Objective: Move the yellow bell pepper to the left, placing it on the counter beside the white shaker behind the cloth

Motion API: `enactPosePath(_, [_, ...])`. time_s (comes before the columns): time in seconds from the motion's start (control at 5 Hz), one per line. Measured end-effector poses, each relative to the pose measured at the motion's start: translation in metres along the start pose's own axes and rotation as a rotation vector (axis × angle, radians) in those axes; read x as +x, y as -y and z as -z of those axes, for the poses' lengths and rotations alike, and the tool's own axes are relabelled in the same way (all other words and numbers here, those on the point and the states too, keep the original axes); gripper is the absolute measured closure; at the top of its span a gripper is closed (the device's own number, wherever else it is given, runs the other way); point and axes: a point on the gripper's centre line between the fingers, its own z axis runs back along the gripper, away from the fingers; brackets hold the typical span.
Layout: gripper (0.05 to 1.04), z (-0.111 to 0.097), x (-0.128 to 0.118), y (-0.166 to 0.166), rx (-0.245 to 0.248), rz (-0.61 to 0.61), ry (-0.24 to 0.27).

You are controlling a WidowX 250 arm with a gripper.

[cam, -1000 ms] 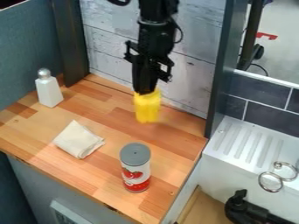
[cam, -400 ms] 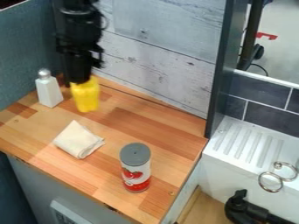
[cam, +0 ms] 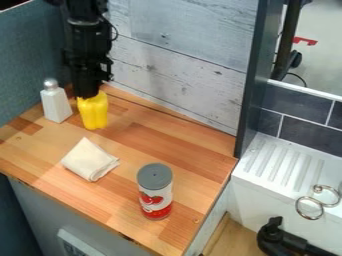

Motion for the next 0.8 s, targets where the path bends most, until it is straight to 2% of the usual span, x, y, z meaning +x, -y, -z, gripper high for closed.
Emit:
enactPosePath(0.4, [0.975, 0.027, 0.015, -0.012, -0.031, 0.005, -0.053])
enactPosePath(0.8, [0.975, 0.024, 0.027, -0.019, -0.019, 0.001, -0.040])
